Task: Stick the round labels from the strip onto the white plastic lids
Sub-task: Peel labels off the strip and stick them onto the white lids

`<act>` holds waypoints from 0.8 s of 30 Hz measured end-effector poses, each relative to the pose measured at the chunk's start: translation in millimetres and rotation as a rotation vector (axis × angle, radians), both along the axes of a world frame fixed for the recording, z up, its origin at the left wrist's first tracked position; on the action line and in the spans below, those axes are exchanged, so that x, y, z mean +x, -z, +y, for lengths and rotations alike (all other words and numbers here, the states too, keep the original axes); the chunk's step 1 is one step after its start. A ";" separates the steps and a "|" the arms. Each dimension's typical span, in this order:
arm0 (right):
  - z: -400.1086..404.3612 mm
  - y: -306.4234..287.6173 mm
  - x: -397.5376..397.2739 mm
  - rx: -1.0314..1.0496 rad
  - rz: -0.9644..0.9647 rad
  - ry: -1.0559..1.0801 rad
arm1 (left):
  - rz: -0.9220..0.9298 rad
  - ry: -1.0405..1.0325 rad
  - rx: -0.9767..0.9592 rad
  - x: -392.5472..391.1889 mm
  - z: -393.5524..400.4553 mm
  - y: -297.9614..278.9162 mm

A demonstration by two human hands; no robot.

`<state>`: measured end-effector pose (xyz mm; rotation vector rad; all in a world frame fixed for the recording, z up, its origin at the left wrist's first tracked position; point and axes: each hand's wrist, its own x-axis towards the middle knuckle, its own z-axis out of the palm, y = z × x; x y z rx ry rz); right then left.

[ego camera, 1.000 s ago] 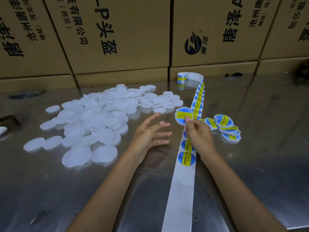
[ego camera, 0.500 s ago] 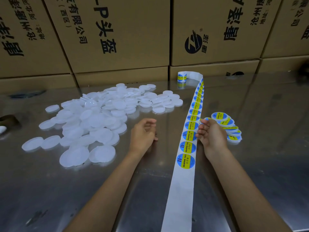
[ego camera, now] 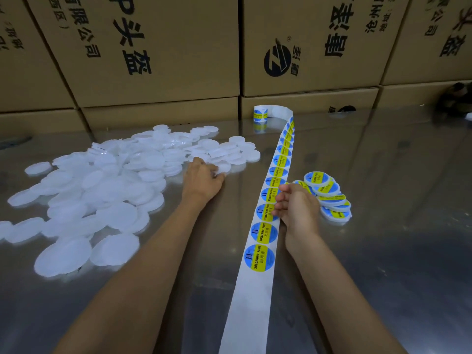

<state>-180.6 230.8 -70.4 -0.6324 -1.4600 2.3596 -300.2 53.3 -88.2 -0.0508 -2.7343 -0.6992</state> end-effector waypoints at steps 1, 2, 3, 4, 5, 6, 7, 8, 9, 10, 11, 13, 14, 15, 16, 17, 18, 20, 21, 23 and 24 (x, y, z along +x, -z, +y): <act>0.1 0.5 0.0 -0.001 0.001 -0.003 | 0.026 -0.005 0.030 -1.5 -0.2 0.6; 0.0 0.8 0.0 0.001 -0.001 -0.006 | 0.056 -0.002 0.049 -1.6 0.1 1.5; 0.2 1.0 -0.3 0.003 -0.004 -0.008 | 0.086 0.006 0.063 -1.0 0.3 2.0; 0.3 0.7 -0.8 0.006 -0.006 -0.011 | 0.110 0.019 0.075 0.5 0.7 2.3; 0.7 0.6 -1.0 0.011 -0.008 -0.016 | 0.125 0.037 0.086 2.3 0.9 2.2; 1.1 0.5 -1.2 0.018 -0.009 -0.020 | 0.133 0.060 0.100 4.7 1.1 1.8; 1.5 0.7 -0.8 0.026 -0.010 -0.022 | 0.137 0.081 0.116 7.7 1.4 1.3; 1.9 0.8 0.0 0.036 -0.009 -0.025 | 0.141 0.090 0.136 11.8 1.9 0.6; 2.0 0.9 0.8 0.049 -0.009 -0.030 | 0.150 0.090 0.164 16.0 2.1 -0.5; 1.5 0.5 1.7 0.065 -0.010 -0.037 | 0.161 0.084 0.202 20.2 2.4 -1.5; 0.9 -0.2 3.1 0.091 -0.014 -0.050 | 0.175 0.074 0.246 24.0 2.4 -2.3; -0.9 -1.7 5.8 0.190 -0.026 -0.098 | 0.190 0.037 0.353 30.6 0.8 -3.1; -1.7 -2.3 7.7 0.274 -0.023 -0.133 | 0.193 0.004 0.430 33.0 -0.7 -3.9; -1.6 -2.5 10.0 0.388 -0.012 -0.164 | 0.189 -0.034 0.539 35.0 -2.7 -4.6; -0.7 -2.3 12.5 0.528 0.004 -0.185 | 0.169 -0.069 0.681 37.8 -4.6 -5.6; 1.1 -2.2 15.5 0.695 0.015 -0.201 | 0.133 -0.096 0.841 40.9 -7.0 -6.4; 3.2 -2.5 18.8 0.872 0.015 -0.225 | 0.091 -0.111 0.983 44.9 -9.5 -6.8; 4.8 -2.9 24.9 1.134 -0.010 -0.322 | 0.024 -0.091 1.155 54.4 -14.4 -7.1; 4.0 -3.0 27.1 1.195 -0.009 -0.379 | -0.001 -0.061 1.197 59.8 -15.8 -6.9; -0.9 -1.5 29.3 1.221 0.055 -0.460 | -0.042 -0.019 1.223 73.8 -18.1 -8.2; -3.8 -0.3 29.9 1.238 0.100 -0.492 | -0.064 -0.002 1.225 81.1 -19.0 -8.5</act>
